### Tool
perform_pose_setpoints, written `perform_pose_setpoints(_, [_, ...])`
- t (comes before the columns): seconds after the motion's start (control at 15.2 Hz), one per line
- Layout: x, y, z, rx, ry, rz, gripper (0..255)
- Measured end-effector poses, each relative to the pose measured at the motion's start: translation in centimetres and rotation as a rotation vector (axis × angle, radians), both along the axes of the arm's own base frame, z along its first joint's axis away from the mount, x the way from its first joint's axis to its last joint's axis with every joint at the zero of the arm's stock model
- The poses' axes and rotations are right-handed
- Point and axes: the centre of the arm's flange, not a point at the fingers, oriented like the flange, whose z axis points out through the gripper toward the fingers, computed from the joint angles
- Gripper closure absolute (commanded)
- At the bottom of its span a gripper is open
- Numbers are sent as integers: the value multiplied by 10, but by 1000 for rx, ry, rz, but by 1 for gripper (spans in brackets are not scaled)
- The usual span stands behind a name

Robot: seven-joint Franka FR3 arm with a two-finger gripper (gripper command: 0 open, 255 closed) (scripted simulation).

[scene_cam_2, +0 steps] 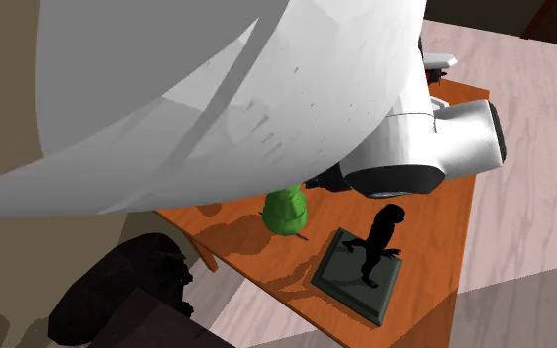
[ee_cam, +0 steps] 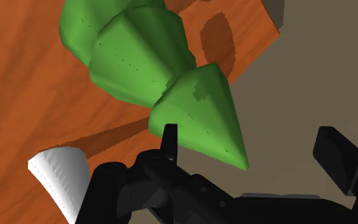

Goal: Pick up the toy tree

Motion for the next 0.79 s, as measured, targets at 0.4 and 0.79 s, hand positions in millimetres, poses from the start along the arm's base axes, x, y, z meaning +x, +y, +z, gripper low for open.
perform_pose_setpoints(0.4, [21,1,-36,45,-34,36,0])
perform_pose_setpoints(0.79, [21,1,-54,47,-37,37,255])
